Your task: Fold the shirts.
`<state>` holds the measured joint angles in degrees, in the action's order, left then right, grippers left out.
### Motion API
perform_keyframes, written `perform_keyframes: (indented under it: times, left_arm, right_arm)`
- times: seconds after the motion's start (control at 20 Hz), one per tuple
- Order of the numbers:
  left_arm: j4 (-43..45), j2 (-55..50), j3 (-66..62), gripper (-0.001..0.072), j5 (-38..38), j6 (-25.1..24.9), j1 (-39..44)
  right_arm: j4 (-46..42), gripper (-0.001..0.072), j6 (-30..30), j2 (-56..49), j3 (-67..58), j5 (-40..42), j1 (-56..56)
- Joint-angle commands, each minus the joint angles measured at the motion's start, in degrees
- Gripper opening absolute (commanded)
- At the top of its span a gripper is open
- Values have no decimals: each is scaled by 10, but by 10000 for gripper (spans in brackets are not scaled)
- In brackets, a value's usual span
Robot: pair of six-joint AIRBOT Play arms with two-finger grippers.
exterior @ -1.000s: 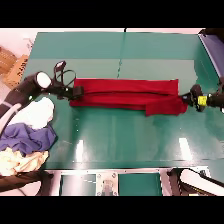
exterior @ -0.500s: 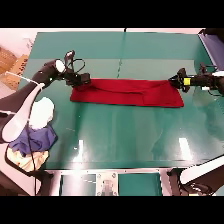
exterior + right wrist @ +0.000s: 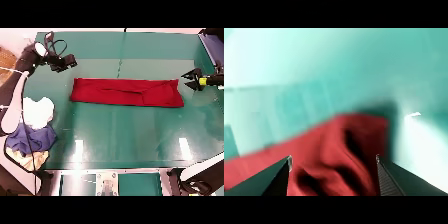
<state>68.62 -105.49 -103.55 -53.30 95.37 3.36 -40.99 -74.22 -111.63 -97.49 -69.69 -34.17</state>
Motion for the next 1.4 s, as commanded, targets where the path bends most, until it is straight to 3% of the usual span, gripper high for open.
perform_keyframes:
  times: [0.0,0.15,0.2,0.25,0.3,0.5,0.65,0.7,0.75,0.85,0.9,1.1,1.35]
  left_arm:
    - [-5,-1,-23,616,-74,5,-19]
    - [-16,-1,-23,615,-115,1,-16]
    - [-18,-1,-23,563,-125,1,-16]
    - [-18,-1,-23,236,-135,-3,-16]
    - [-18,-1,-23,31,-144,-22,-16]
    - [-20,-1,-23,26,-169,-29,-16]
    - [-32,-1,-23,26,-179,-29,-16]
    - [-46,-1,-23,26,-179,-29,-16]
    - [-62,-1,-23,26,-179,-33,-16]
    - [-87,-1,-21,25,-176,-54,-7]
    - [-85,-3,-21,25,-173,-55,5]
    - [-86,-25,-21,25,-118,-58,80]
    - [-137,-95,-21,25,61,-59,228]
  right_arm:
    - [-17,601,59,-14,-8,-72,-36]
    - [-16,601,75,-48,-8,-114,-28]
    - [-16,601,84,-64,-8,-130,-21]
    - [-14,601,92,-78,-8,-146,-15]
    - [-8,601,103,-93,-8,-163,-8]
    - [29,601,140,-116,-8,-186,14]
    - [28,600,136,-116,-23,-184,23]
    - [29,562,132,-115,-27,-179,27]
    - [29,347,127,-116,-33,-175,31]
    - [29,121,117,-115,-53,-174,38]
    - [29,42,108,-115,-69,-178,43]
    - [26,15,66,-110,-152,-243,64]
    - [10,15,37,-24,-183,-284,111]
